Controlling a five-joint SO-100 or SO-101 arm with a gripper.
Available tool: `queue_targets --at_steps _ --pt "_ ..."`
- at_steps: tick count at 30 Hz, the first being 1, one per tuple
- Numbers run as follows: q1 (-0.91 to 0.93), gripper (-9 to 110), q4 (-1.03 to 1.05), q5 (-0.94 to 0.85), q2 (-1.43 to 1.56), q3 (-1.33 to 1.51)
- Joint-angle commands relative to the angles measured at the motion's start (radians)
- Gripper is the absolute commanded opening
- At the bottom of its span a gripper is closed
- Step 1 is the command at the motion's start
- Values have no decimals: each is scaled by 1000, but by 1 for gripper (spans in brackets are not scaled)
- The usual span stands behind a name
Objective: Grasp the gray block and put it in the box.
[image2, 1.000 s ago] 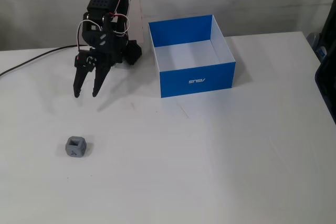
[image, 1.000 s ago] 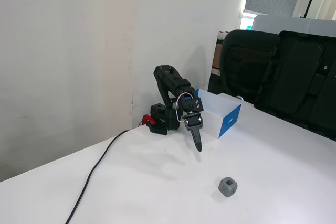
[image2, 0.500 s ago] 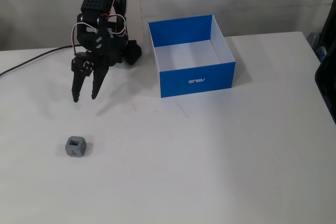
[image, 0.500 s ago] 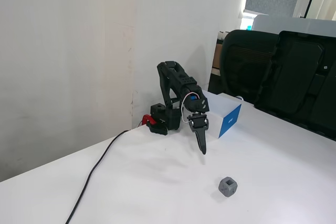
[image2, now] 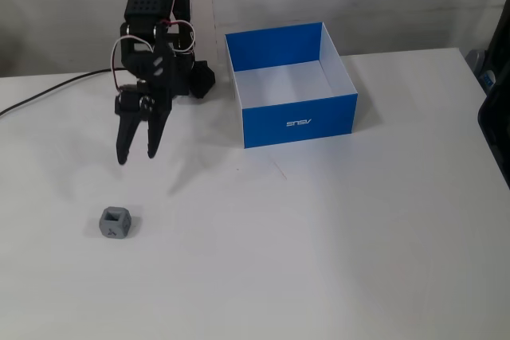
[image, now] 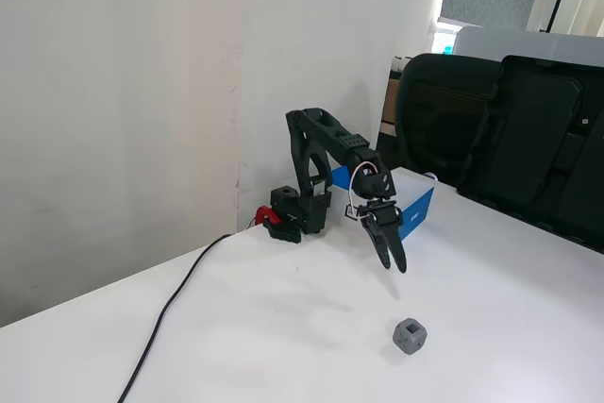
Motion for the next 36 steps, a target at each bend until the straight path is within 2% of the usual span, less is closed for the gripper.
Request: queue_targets --at_steps 1,18,31,36 --pt "3 31 34 -3 -110 -172" --pt "-51 34 106 2 -275 -360" --pt "-110 30 417 38 -603 -798" --pt "-114 42 442 38 -609 -831"
